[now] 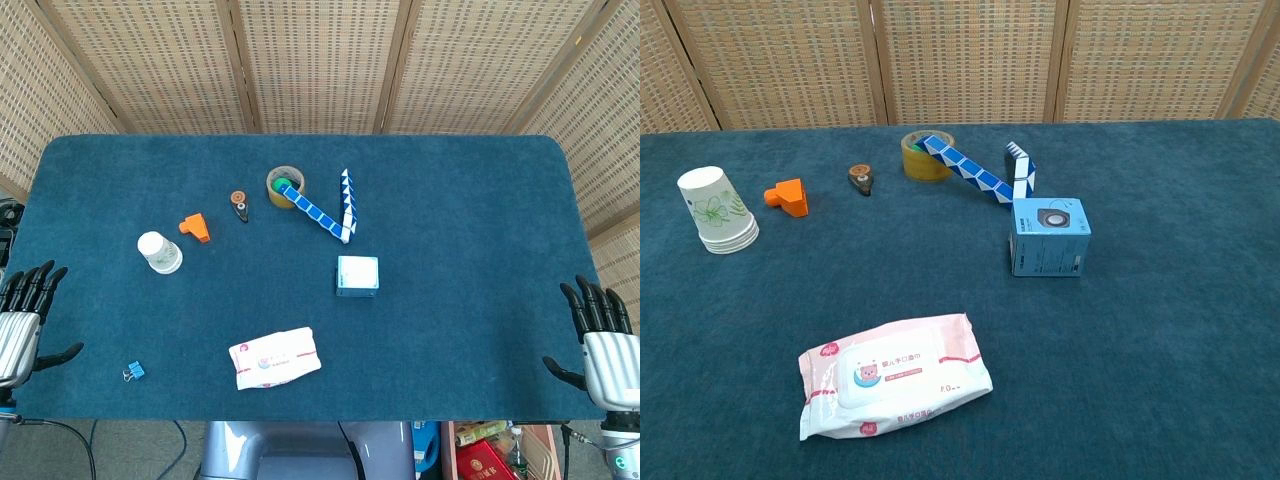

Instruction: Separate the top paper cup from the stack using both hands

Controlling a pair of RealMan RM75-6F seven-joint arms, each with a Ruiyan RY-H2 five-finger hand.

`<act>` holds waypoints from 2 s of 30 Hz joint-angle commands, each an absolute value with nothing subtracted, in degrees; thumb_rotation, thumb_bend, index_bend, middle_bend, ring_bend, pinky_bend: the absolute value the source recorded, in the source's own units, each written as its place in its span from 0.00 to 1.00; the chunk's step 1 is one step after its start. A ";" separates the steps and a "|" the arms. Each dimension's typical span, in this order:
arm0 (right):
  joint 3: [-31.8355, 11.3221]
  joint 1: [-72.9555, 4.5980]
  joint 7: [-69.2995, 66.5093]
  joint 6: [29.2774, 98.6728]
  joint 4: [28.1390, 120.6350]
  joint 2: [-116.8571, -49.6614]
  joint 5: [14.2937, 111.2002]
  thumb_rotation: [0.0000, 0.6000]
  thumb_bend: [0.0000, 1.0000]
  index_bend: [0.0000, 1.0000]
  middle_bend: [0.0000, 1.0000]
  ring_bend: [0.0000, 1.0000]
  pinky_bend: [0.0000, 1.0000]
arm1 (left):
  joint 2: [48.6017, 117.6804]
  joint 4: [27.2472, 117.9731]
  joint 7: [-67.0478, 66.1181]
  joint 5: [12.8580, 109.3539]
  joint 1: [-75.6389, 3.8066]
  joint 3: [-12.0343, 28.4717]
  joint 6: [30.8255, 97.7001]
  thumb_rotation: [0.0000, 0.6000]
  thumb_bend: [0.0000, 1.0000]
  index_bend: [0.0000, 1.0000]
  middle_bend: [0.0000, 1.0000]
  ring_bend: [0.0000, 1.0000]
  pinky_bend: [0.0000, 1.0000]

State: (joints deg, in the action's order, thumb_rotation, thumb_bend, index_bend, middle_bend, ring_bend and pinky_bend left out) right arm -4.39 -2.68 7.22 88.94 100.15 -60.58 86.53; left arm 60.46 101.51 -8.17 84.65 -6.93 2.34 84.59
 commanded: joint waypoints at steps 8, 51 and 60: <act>-4.46 -2.79 7.69 88.39 100.12 -60.64 86.12 1.00 0.00 0.00 0.00 0.00 0.00 | 60.49 100.91 -7.77 83.93 -7.48 2.72 83.36 1.00 0.11 0.00 0.00 0.00 0.00; -8.10 -5.99 8.59 79.79 93.60 -62.81 72.97 1.00 0.00 0.00 0.00 0.00 0.00 | 85.77 47.39 7.95 84.79 -40.10 6.61 48.64 1.00 0.11 0.34 0.37 0.39 0.41; -8.16 -5.97 8.27 79.69 93.68 -62.69 72.60 1.00 0.00 0.00 0.00 0.00 0.00 | 87.86 43.66 11.65 84.60 -39.95 6.36 51.04 1.00 0.11 0.46 0.49 0.49 0.50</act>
State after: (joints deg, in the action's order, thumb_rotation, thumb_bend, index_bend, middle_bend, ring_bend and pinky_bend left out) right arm -8.15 -5.97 8.28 79.69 93.68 -62.70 72.61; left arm 87.78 43.92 11.15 84.70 -40.07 6.42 50.67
